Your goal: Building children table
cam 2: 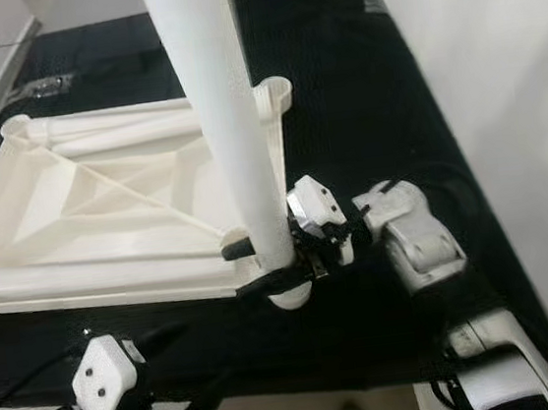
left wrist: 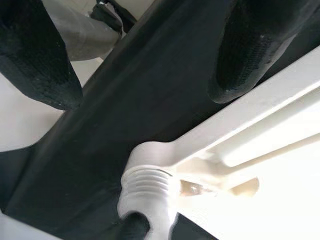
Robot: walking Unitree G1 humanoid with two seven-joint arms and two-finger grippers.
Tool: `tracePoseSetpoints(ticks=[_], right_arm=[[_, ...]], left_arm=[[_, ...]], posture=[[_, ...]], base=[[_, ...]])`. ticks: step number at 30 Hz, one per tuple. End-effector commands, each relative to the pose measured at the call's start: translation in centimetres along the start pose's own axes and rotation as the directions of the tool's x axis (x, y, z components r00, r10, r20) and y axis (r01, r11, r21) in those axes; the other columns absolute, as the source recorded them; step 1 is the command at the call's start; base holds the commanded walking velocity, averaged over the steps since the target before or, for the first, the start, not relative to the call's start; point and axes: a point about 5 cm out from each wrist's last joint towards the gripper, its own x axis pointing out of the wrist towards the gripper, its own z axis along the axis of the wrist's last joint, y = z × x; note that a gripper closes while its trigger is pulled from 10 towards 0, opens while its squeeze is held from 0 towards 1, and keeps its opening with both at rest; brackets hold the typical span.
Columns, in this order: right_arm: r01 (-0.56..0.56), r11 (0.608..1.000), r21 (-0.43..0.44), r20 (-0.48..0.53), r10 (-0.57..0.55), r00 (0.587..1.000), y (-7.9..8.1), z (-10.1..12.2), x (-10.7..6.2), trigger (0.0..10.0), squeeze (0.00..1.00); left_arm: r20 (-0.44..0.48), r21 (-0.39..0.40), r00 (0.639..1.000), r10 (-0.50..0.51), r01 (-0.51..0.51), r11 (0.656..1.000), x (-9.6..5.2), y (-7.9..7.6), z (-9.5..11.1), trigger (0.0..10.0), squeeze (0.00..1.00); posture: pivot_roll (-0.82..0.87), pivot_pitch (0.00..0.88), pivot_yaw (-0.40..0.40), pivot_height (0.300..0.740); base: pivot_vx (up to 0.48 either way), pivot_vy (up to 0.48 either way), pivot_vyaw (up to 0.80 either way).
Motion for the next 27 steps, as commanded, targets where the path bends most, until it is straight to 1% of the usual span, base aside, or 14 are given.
tracePoseSetpoints(ticks=[1, 7, 9, 12, 13, 14, 15, 16, 17, 18, 19, 20, 21, 27], right_arm=[[0.045, 0.998, 0.039, -0.030, -0.044, 0.999, -0.3, -1.3, 0.7, 10.0, 0.00], [0.284, 0.959, 0.006, -0.042, -0.283, 0.958, -1.4, -1.6, 0.5, 10.0, 0.00], [0.434, 0.901, 0.015, -0.053, -0.432, 0.900, -1.6, -1.8, 0.2, 10.0, 0.00], [0.506, 0.862, 0.019, -0.065, -0.504, 0.861, -1.5, -1.9, 0.0, 10.0, 0.00], [0.616, 0.787, 0.034, -0.108, -0.610, 0.785, -1.3, -2.4, -0.2, 10.0, 0.00], [0.616, 0.787, 0.034, -0.108, -0.610, 0.785, -1.3, -2.4, -0.2, 10.0, 0.00], [0.753, 0.658, 0.021, -0.199, -0.735, 0.648, -0.7, -3.4, -0.7, 10.0, 0.00], [0.753, 0.658, 0.021, -0.199, -0.735, 0.648, -0.7, -3.4, -0.7, 10.0, 0.00], [0.933, 0.356, -0.057, -0.304, -0.896, 0.324, 0.8, -4.5, -2.3, 10.0, 0.00], [0.965, 0.245, -0.089, -0.315, -0.926, 0.206, 2.0, -4.8, -2.8, 10.0, 0.00], [0.965, 0.245, -0.089, -0.315, -0.926, 0.206, 2.0, -4.8, -2.8, 10.0, 0.00], [0.981, 0.156, -0.112, -0.307, -0.945, 0.115, 3.3, -4.7, -3.0, 10.0, 0.00], [0.986, 0.099, -0.131, -0.283, -0.957, 0.058, 4.1, -4.5, -3.1, 10.0, 0.00], [0.987, 0.036, -0.159, -0.251, -0.968, -0.005, 4.3, -4.7, -3.1, 10.0, 0.00]], left_arm=[[-0.024, -0.005, 1.000, -0.006, 0.006, 1.000, -0.2, -0.2, -0.2, 10.0, 0.00], [-0.016, -0.010, 1.000, -0.003, 0.003, 1.000, 0.0, -0.4, -0.2, 10.0, 0.00], [-0.010, -0.014, 1.000, -0.003, 0.003, 1.000, 0.1, -0.4, -0.2, 10.0, 0.00], [-0.008, -0.015, 1.000, -0.004, 0.004, 1.000, 0.1, -0.5, -0.2, 10.0, 0.00], [-0.005, -0.016, 1.000, -0.005, 0.005, 1.000, 0.2, -0.5, -0.2, 10.0, 0.00], [-0.005, -0.016, 1.000, -0.005, 0.005, 1.000, 0.2, -0.5, -0.2, 10.0, 0.00], [-0.002, -0.016, 1.000, -0.003, 0.003, 1.000, 0.3, -0.5, -0.2, 10.0, 0.00], [-0.002, -0.016, 1.000, -0.003, 0.003, 1.000, 0.3, -0.5, -0.2, 10.0, 0.00], [0.002, -0.016, 1.000, -0.002, 0.002, 1.000, 0.4, -0.6, -0.2, 10.0, 0.00], [0.004, -0.016, 1.000, -0.001, 0.001, 1.000, 0.4, -0.5, -0.2, 10.0, 0.00], [0.004, -0.016, 1.000, -0.001, 0.001, 1.000, 0.4, -0.5, -0.2, 10.0, 0.00], [0.005, -0.016, 1.000, -0.001, 0.001, 1.000, 0.5, -0.4, -0.2, 10.0, 0.00], [0.006, -0.016, 1.000, -0.005, 0.005, 1.000, 0.5, -0.3, -0.2, 10.0, 0.00], [0.001, -0.016, 1.000, -0.024, 0.024, 1.000, 0.6, -0.1, -0.3, 10.0, 0.00]], posture=[[0.02, 0.291, 0.085, 0.740], [0.01, 0.292, 0.068, 0.740], [0.00, 0.293, 0.060, 0.740], [-0.02, 0.293, 0.050, 0.740], [-0.02, 0.292, 0.039, 0.740], [-0.02, 0.292, 0.039, 0.740], [-0.03, 0.287, 0.031, 0.740], [-0.03, 0.287, 0.031, 0.740], [-0.03, 0.285, 0.032, 0.740], [-0.03, 0.286, 0.044, 0.740], [-0.03, 0.286, 0.044, 0.740], [-0.03, 0.286, 0.051, 0.740], [-0.04, 0.286, 0.063, 0.740], [-0.03, 0.278, 0.077, 0.740]], base=[[0.000, 0.000, 0.00], [0.000, 0.000, 0.00], [0.000, 0.000, 0.00], [0.000, 0.000, 0.00], [0.000, 0.000, 0.00], [0.000, 0.000, 0.00], [0.000, 0.000, 0.00], [0.000, 0.000, 0.00], [0.000, 0.000, 0.00], [0.000, 0.000, 0.00], [0.000, 0.000, 0.00], [0.000, 0.000, 0.00], [0.000, 0.000, 0.00], [0.000, 0.000, 0.00]])
